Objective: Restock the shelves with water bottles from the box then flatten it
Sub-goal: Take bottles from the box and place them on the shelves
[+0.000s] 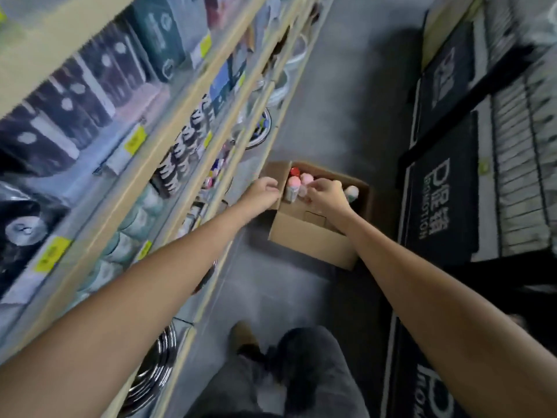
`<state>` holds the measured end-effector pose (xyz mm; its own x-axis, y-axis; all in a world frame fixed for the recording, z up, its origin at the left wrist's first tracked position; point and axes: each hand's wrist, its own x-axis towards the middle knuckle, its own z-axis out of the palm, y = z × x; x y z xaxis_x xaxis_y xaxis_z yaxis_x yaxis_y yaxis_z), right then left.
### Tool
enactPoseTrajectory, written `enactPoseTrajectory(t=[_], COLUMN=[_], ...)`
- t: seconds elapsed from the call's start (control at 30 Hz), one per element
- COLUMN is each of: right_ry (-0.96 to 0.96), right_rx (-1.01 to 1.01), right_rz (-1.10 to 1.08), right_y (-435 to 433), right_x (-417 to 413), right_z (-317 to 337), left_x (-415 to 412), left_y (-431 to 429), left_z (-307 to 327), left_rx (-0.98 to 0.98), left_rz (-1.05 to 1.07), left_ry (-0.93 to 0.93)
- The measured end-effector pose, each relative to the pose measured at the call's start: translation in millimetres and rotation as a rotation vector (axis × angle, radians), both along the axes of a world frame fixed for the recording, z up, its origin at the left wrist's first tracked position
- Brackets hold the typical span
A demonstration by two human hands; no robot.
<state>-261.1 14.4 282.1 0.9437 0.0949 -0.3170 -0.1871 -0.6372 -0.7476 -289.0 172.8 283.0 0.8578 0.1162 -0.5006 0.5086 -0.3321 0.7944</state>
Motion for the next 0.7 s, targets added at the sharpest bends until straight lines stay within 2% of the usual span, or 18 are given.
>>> enactPoseTrajectory(t=[0.3, 0.57, 0.7], right_ry=[0.17, 0.323, 0.397], right_rx=[0.05, 0.105, 0.079], right_rz=[-0.087, -0.054, -0.076], right_y=[-56.2, -80.3, -83.8], right_x=[112.8, 237.0, 296.5], right_z=[-63.5, -122.8, -160.7], left_x=[128.2, 243.0, 295.9], left_y=[-55.8, -79.9, -84.1], left_z=[-53.7, -108.7, -141.5], left_rx=[-0.016, -0.021, -0.033], left_rz=[-0.087, -0.032, -0.007], left_ry=[0.108, 0.311, 0.328])
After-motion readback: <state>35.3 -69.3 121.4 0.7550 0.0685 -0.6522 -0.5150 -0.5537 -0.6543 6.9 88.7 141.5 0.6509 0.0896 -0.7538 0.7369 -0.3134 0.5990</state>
